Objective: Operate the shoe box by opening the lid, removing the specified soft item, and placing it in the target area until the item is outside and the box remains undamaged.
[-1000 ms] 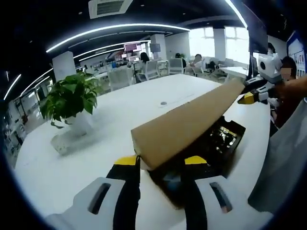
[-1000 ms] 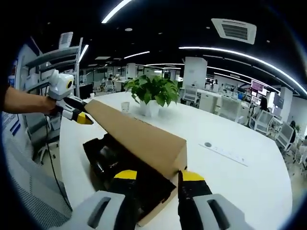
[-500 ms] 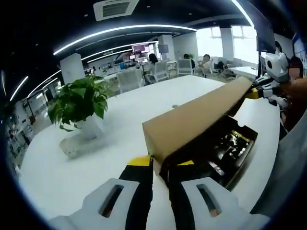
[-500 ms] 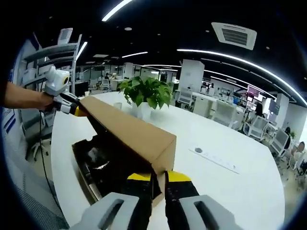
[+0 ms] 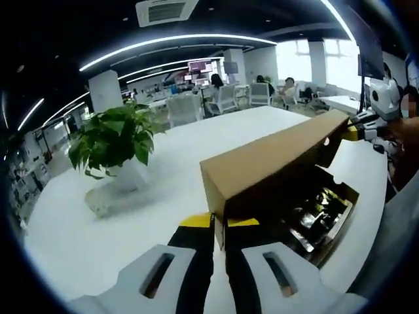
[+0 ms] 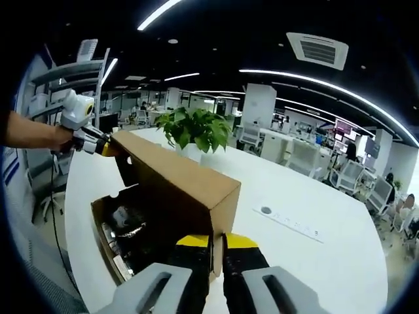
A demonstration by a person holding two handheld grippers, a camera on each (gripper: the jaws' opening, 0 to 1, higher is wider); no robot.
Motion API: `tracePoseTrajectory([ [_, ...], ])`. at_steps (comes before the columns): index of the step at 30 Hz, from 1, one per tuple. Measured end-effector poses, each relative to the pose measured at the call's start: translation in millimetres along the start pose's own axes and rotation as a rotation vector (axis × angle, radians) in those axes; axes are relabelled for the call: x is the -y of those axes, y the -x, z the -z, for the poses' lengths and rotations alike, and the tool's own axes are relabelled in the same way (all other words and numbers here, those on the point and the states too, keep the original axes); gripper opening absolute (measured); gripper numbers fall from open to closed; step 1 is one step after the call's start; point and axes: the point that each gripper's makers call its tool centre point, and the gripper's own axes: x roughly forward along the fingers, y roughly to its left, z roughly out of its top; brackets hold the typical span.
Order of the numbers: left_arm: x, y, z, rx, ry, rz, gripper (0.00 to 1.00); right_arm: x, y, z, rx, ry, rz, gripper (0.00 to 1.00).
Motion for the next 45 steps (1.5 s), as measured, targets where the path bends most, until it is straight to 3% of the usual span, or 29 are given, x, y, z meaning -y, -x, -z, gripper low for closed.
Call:
tracePoseTrajectory([
  [9, -2.6, -3, -3.5, 0.001, 0.009, -0.009, 0.02, -2, -5, 8.1, -0.009, 0.0, -0.007, 0.06],
  [31, -9.6, -13, -10.8, -0.007, 0.03, -0.012, 0.01, 5, -25, 64.6, -0.128, -0.022, 0.024, 0.07],
  [45, -13.1, -21, -15.5, -0.013, 0.036, -0.015, 0.01, 10, -43, 73.1, -0.16, -0.011, 0.044, 0.01],
])
